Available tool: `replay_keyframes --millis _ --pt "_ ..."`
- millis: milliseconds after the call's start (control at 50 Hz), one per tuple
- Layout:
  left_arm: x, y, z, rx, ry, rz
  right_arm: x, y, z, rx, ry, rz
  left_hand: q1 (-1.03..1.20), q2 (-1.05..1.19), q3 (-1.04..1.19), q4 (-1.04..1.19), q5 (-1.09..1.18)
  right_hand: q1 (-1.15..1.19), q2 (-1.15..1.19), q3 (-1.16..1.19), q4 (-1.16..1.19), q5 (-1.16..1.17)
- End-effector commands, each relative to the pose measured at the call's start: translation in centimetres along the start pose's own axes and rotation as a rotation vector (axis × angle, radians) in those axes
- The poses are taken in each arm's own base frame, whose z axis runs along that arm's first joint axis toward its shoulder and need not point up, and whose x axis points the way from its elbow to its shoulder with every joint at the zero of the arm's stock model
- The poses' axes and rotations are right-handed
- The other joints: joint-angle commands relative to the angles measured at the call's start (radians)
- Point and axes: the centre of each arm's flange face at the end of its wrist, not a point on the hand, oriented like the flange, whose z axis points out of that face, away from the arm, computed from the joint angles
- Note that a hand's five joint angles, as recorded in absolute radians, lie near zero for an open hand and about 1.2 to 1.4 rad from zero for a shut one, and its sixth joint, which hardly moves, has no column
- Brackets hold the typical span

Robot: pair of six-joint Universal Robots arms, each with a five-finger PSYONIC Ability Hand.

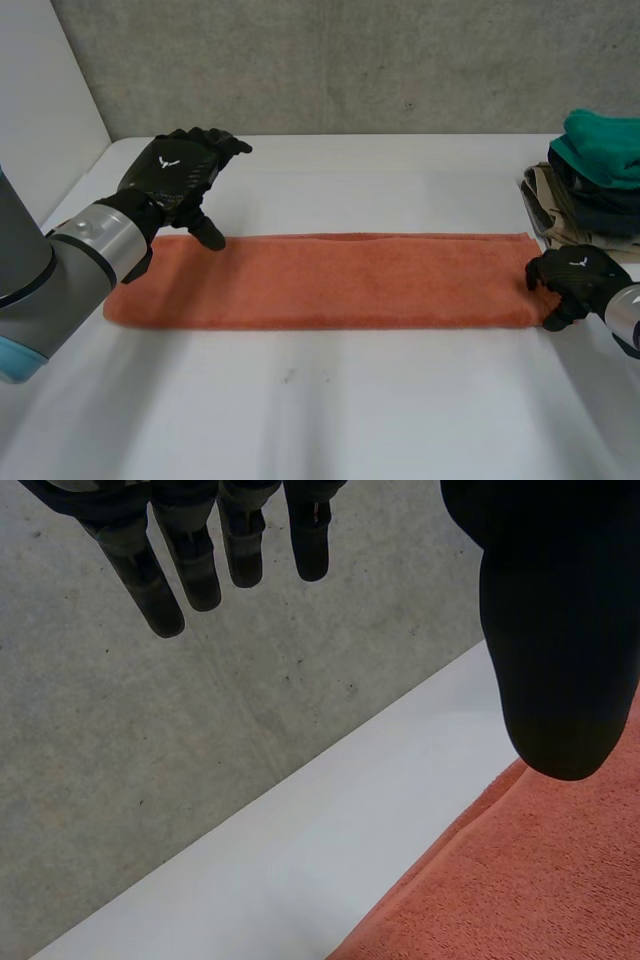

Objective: Fold the laundry.

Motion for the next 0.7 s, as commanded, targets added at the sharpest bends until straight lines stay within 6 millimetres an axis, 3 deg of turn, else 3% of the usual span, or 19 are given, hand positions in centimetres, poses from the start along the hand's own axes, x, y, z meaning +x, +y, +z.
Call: replay_keyframes --millis 20,120,220,300,360,380,400,460,480,540,560,620,640,680,700 --pt "0.0 0.1 0.0 -0.003 0.001 -0.001 0.4 0.5 1.1 0.012 0.032 -0.028 -0.051 -0.039 -0.047 -0.039 -0.053 0.651 0.649 0.647 0.647 0.656" --pt "0.0 -0.2 -0.1 0.004 -0.001 0.001 2.5 0.6 0.7 -0.007 0.194 -0.066 -0.051 -0.039 -0.047 -0.039 -0.053 0.651 0.649 0.647 0.647 0.656" --pt "0.0 -0.8 -0.4 0.021 -0.004 0.008 5.5 -1.1 -1.1 0.003 0.351 -0.172 -0.051 -0.039 -0.047 -0.039 -0.053 0.651 0.649 0.647 0.647 0.656" --pt "0.0 -1.3 -0.9 0.033 -0.01 0.012 9.0 0.0 -2.1 -0.075 0.443 -0.29 -0.051 -0.039 -0.047 -0.039 -0.053 0.651 0.649 0.647 0.647 0.656" --pt "-0.1 -1.5 -1.2 0.038 -0.014 0.014 9.4 0.2 -2.3 -0.101 0.451 -0.348 -0.051 -0.039 -0.047 -0.039 -0.053 0.651 0.649 0.647 0.647 0.656" --pt "-0.2 -1.6 -1.3 0.041 -0.018 0.015 8.7 -0.3 -2.1 -0.084 0.435 -0.357 -0.051 -0.039 -0.047 -0.039 -0.053 0.651 0.649 0.647 0.647 0.656" --pt "-0.2 -1.7 -1.4 0.042 -0.02 0.015 6.6 -1.8 -1.7 -0.027 0.384 -0.381 -0.051 -0.039 -0.047 -0.039 -0.053 0.651 0.649 0.647 0.647 0.656" --pt "-0.4 -2.2 -1.8 0.056 -0.029 0.021 2.5 -4.7 -1.2 0.086 0.305 -0.409 -0.051 -0.039 -0.047 -0.039 -0.053 0.651 0.649 0.647 0.647 0.656" --pt "-0.5 -2.3 -1.9 0.058 -0.032 0.022 0.1 -6.3 -1.2 0.152 0.254 -0.411 -0.051 -0.039 -0.047 -0.039 -0.053 0.651 0.649 0.647 0.647 0.656" --pt "-1.0 -2.8 -2.3 0.071 -0.051 0.027 -3.4 -8.8 -1.4 0.259 0.19 -0.421 -0.051 -0.039 -0.047 -0.039 -0.053 0.651 0.649 0.647 0.647 0.656" --pt "-1.2 -2.8 -2.4 0.072 -0.057 0.028 -5.8 -10.5 -1.8 0.336 0.152 -0.44 -0.051 -0.039 -0.047 -0.039 -0.053 0.651 0.649 0.647 0.647 0.656" --pt "-1.9 -3.1 -2.7 0.079 -0.084 0.032 -10.1 -12.9 -2.6 0.466 0.077 -0.478 -0.051 -0.039 -0.047 -0.039 -0.053 0.651 0.649 0.647 0.647 0.656" --pt "-2.0 -3.1 -2.8 0.078 -0.088 0.032 -13.2 -14.1 -3.3 0.553 0.018 -0.507 -0.051 -0.039 -0.047 -0.039 -0.053 0.651 0.649 0.647 0.647 0.656" --pt "-2.2 -3.1 -3.1 0.08 -0.098 0.034 -16.4 -14.9 -3.9 0.628 -0.052 -0.529 -0.051 -0.039 -0.047 -0.039 -0.053 0.651 0.649 0.647 0.647 0.656" --pt "-2.2 -3.1 -3.2 0.079 -0.099 0.033 -19.7 -14.9 -4.1 0.68 -0.132 -0.548 -0.051 -0.039 -0.047 -0.039 -0.053 0.651 0.649 0.647 0.647 0.656"
